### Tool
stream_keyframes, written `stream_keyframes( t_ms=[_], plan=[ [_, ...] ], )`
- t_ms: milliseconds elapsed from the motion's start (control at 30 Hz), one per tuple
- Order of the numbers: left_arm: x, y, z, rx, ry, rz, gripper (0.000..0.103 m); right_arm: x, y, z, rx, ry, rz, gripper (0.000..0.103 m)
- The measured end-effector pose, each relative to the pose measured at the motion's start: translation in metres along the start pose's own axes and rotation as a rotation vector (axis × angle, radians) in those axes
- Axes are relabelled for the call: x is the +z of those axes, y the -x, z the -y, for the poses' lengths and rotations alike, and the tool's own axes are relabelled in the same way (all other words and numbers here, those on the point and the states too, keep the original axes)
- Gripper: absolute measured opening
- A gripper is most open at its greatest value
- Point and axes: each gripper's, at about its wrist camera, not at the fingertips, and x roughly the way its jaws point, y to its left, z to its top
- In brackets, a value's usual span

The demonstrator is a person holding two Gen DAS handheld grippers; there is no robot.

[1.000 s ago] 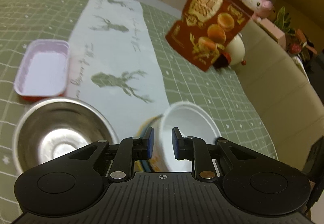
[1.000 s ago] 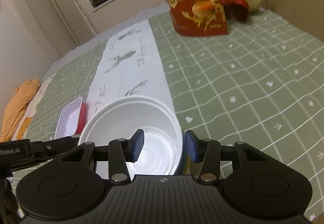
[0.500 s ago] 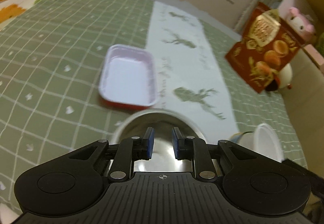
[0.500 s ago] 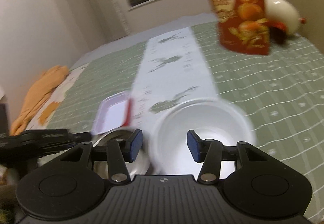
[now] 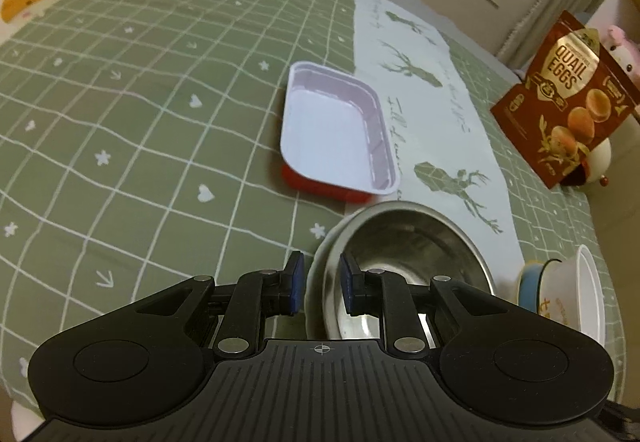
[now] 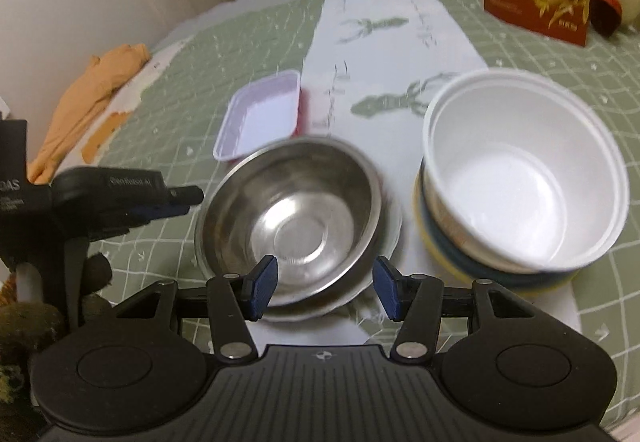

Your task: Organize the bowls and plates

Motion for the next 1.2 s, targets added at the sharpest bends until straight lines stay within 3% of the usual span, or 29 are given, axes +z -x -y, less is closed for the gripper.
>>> stream_keyframes(
  t_ms=[167,367,667,867,967,1200],
  plan=[
    [-0.001,-0.011,-0.007,-0.053,-0.002,-0.046,0.021,-0.006,-0.016,-0.003,-0.031,-0.059,-0.022,0.053],
    [-0.003,-0.028,-0.011,-0.055,-0.01,-0.079,0.025,-0.009,-0.031,0.002,-0.06,-0.149,-0.034,0.053],
    [-0.007,-0.051,-0.002,-0.063,-0.05,-0.111,0.031,-0.006,-0.056,-0.002,-0.144,-0.174,-0.022,0.055],
    [-0.001,-0.062,-0.01,-0.099,-0.017,-0.131,0.029,-0.003,-0.075,0.009,-0.137,-0.228,-0.091,0.055],
    [0.001,-0.065,-0.008,-0.094,-0.028,-0.135,0.03,-0.001,-0.078,0.004,-0.111,-0.223,-0.114,0.056],
    [0.012,-0.069,-0.014,-0.109,-0.022,-0.151,0.03,-0.001,-0.081,-0.012,-0.144,-0.179,-0.111,0.058]
  ],
)
